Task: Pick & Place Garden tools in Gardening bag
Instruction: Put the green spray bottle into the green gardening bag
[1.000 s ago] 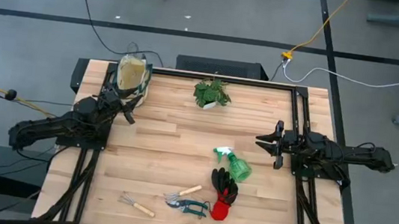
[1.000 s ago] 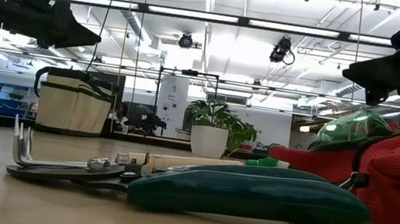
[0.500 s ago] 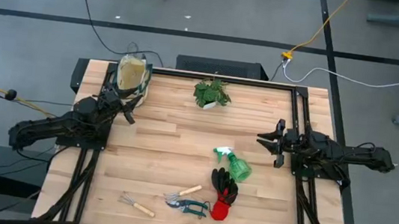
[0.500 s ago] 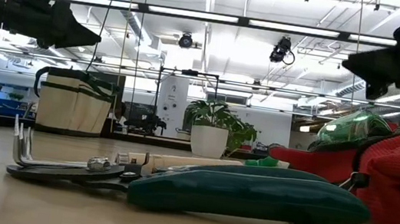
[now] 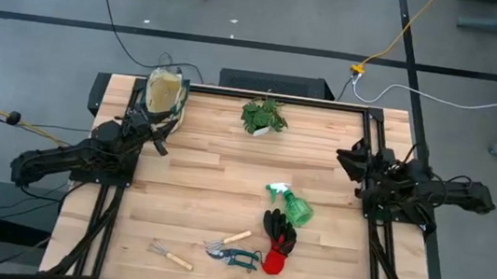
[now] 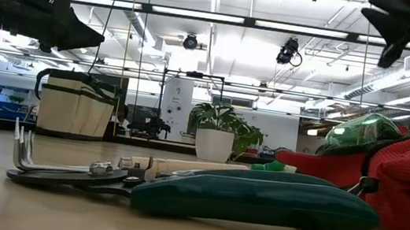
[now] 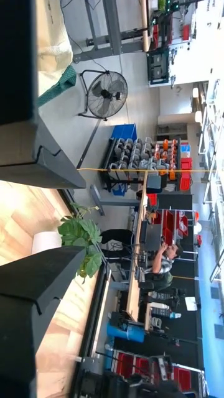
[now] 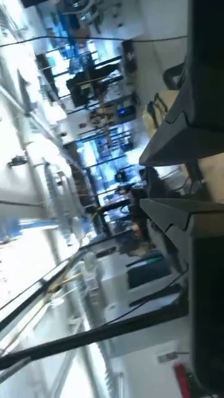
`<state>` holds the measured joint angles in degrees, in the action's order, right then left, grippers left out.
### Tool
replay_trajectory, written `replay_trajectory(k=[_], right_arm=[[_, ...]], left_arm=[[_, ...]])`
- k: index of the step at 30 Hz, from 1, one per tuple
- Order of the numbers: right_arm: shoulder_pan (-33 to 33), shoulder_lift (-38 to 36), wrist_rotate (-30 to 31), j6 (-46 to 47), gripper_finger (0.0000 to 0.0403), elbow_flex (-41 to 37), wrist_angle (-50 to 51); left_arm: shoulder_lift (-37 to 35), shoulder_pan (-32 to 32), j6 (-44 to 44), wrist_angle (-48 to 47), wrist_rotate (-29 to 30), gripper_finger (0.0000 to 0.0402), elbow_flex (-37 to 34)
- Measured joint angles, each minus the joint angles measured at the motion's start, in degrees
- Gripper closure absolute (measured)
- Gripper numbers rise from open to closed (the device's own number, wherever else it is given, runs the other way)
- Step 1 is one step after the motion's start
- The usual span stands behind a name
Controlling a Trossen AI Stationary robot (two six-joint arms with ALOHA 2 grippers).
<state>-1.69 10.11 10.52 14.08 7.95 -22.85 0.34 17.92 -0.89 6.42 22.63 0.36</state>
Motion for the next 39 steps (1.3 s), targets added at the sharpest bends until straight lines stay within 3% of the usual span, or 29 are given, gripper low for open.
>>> replay_trajectory(k=[4, 11, 21, 31, 39], right_arm=[[0.0, 8.8, 0.0, 3.9, 0.0307, 10.0, 13.5], [0.0, 26.7, -2.0, 19.1, 0.0307, 29.5, 43.6], [0.0, 50.9, -10.9, 29.7, 0.0307, 53.1, 69.9], [0.3, 68.2, -16.2, 33.5, 0.0307, 66.7, 84.4], [3.3, 77.5, -22.6, 33.1, 0.0307, 68.5, 86.9]], left_arm=[[0.0, 0.0, 0.0, 0.5, 0.0, 0.0234, 0.0], [0.0, 0.0, 0.0, 0.6, 0.0, 0.0234, 0.0], [0.0, 0.0, 0.0, 0.6, 0.0, 0.0234, 0.0], [0.0, 0.0, 0.0, 0.6, 0.0, 0.0234, 0.0], [0.0, 0.0, 0.0, 0.6, 0.0, 0.0234, 0.0]])
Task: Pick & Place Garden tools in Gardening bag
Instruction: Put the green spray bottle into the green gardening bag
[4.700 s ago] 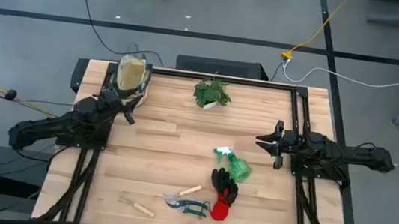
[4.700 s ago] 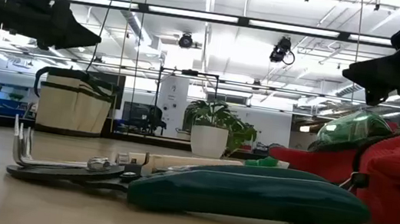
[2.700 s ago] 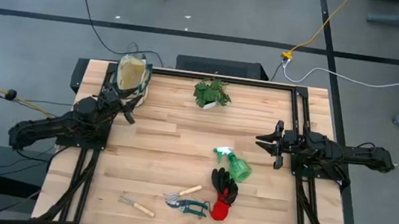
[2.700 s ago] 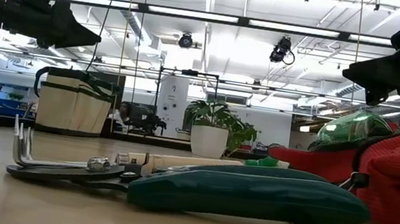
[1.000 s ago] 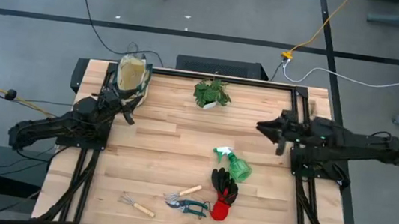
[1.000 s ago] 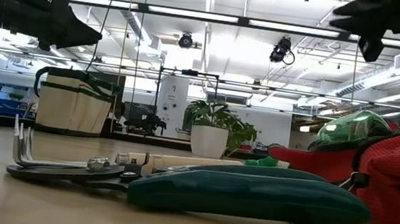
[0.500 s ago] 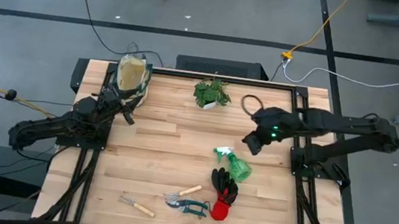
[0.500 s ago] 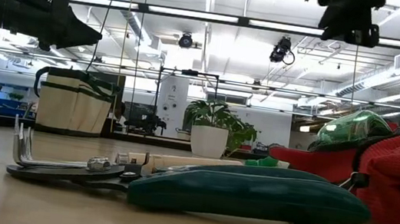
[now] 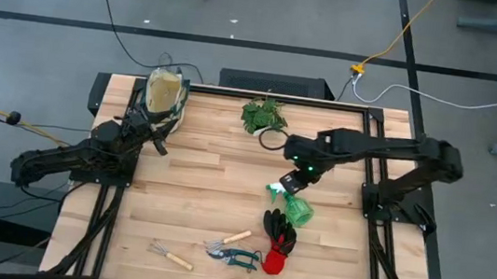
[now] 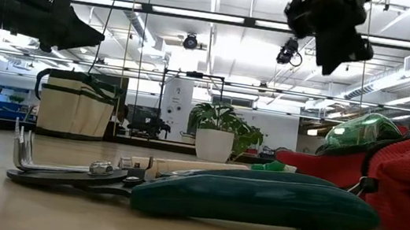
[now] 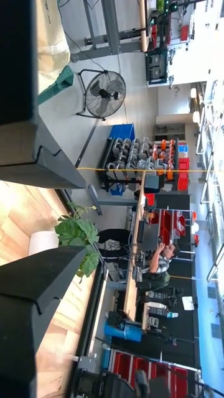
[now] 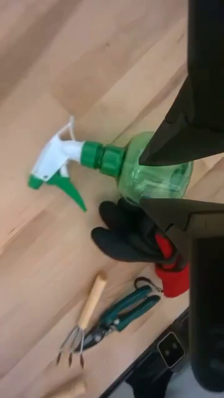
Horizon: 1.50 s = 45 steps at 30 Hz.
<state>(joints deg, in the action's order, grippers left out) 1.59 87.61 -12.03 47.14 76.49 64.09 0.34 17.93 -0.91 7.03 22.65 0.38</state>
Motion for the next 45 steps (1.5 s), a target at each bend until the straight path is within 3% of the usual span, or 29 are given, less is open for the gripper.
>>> replay_trajectory(k=[4, 27, 45], right_arm=[[1.8, 2.5, -3.3, -1.6, 0.0307, 0.0, 0.3], [4.8, 6.4, -2.5, -4.4, 0.0304, -0.4, 0.1], [4.8, 6.3, -3.4, -4.7, 0.0198, -7.2, -7.0]], left_arm=[[0.0, 0.0, 0.0, 0.0, 0.0, 0.0234, 0.0], [0.0, 0.0, 0.1, 0.0, 0.0, 0.0234, 0.0], [0.0, 0.0, 0.0, 0.0, 0.0, 0.0234, 0.0]])
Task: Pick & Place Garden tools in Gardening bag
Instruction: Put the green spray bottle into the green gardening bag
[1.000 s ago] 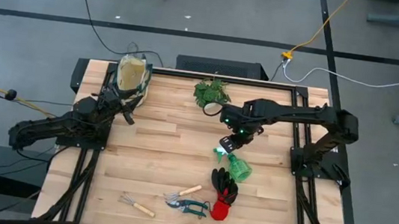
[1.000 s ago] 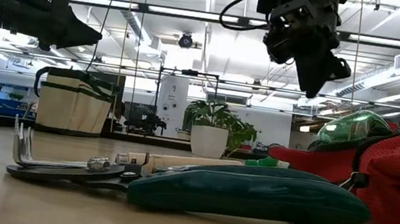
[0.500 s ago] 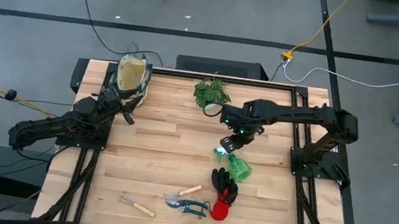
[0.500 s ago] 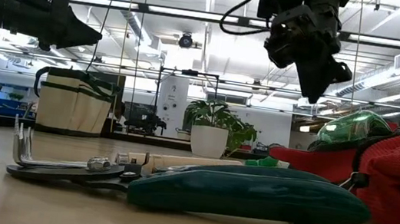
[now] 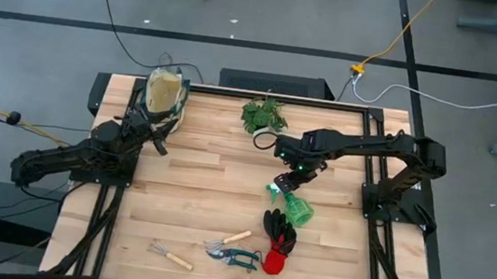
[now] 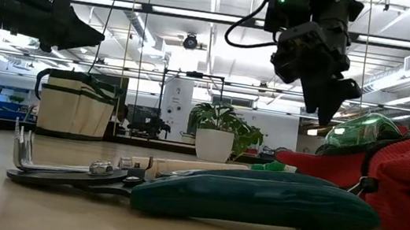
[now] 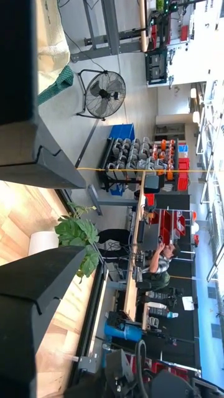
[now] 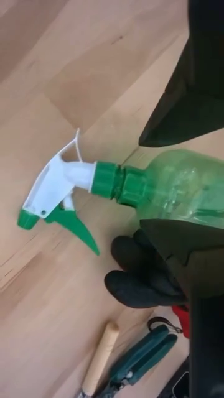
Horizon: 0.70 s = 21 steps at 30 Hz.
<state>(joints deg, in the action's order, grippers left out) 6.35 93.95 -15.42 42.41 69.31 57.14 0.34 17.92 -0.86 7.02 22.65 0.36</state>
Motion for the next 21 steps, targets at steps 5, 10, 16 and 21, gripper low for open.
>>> replay_trajectory(k=[5, 10, 16, 21], right_arm=[[0.4, 0.0, 1.4, -0.2, 0.0193, -0.1, -1.0], [0.6, 1.9, 1.1, -0.5, 0.0193, -0.1, -1.1], [0.6, 6.0, -1.1, -1.2, 0.0193, -0.1, -1.0], [0.6, 8.8, -1.1, -1.9, 0.0193, -0.1, -0.7]], left_arm=[[0.0, 0.0, 0.0, 0.0, 0.0, 0.0234, 0.0], [0.0, 0.0, 0.0, 0.0, 0.0, 0.0234, 0.0], [0.0, 0.0, 0.0, 0.0, 0.0, 0.0234, 0.0], [0.0, 0.0, 0.0, 0.0, 0.0, 0.0234, 0.0]])
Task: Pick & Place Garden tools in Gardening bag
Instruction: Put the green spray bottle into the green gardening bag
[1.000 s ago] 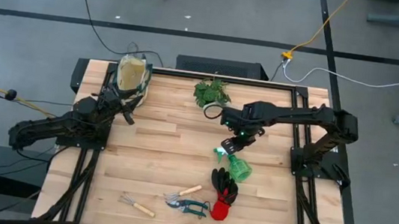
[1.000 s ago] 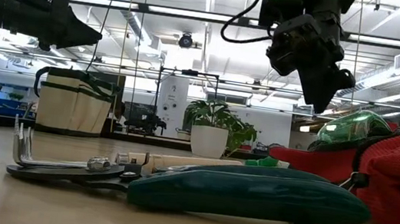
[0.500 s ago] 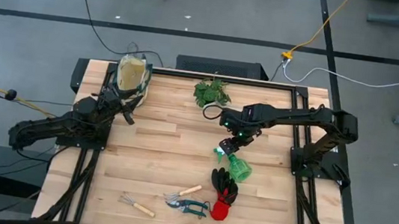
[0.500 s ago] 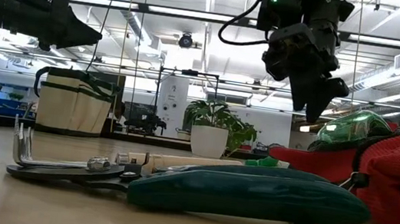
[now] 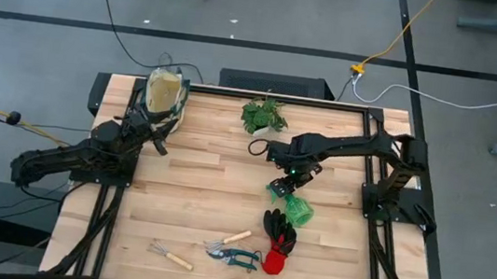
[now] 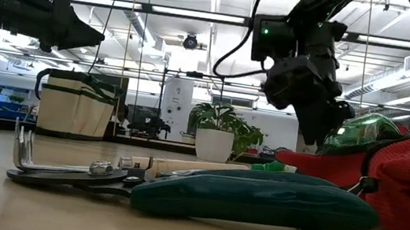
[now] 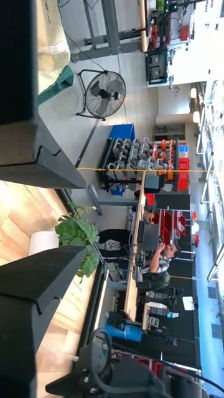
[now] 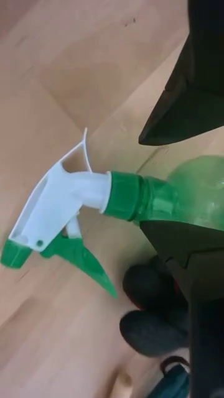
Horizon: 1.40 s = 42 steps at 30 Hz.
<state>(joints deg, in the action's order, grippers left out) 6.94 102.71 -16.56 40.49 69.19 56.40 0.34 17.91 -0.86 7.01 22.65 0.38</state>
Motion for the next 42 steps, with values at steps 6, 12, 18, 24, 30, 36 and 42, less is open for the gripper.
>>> replay_trajectory(k=[6, 12, 18, 24, 30, 36, 42], right_arm=[[0.0, 1.3, -0.9, 0.8, 0.0193, 0.0, 0.1], [0.0, 1.3, -1.0, 2.2, 0.0193, 0.0, 0.0], [-0.2, 1.3, -1.1, 3.7, 0.0193, 0.0, -0.4], [-0.6, 1.3, -1.4, 4.8, 0.0193, 0.0, -1.6], [-1.4, 1.3, -1.4, 5.6, 0.0193, 0.0, -3.1], [-2.1, 1.3, -0.9, 5.6, 0.0193, 0.0, -3.1], [-2.2, 1.3, -0.3, 5.6, 0.0193, 0.0, -3.1]], left_arm=[[0.0, 0.0, 0.0, 0.0, 0.0, 0.0234, 0.0], [0.0, 0.0, 0.0, 0.0, 0.0, 0.0234, 0.0], [0.0, 0.0, 0.0, 0.0, 0.0, 0.0234, 0.0], [0.0, 0.0, 0.0, 0.0, 0.0, 0.0234, 0.0], [0.0, 0.0, 0.0, 0.0, 0.0, 0.0234, 0.0], [0.0, 0.0, 0.0, 0.0, 0.0, 0.0234, 0.0], [0.0, 0.0, 0.0, 0.0, 0.0, 0.0234, 0.0]])
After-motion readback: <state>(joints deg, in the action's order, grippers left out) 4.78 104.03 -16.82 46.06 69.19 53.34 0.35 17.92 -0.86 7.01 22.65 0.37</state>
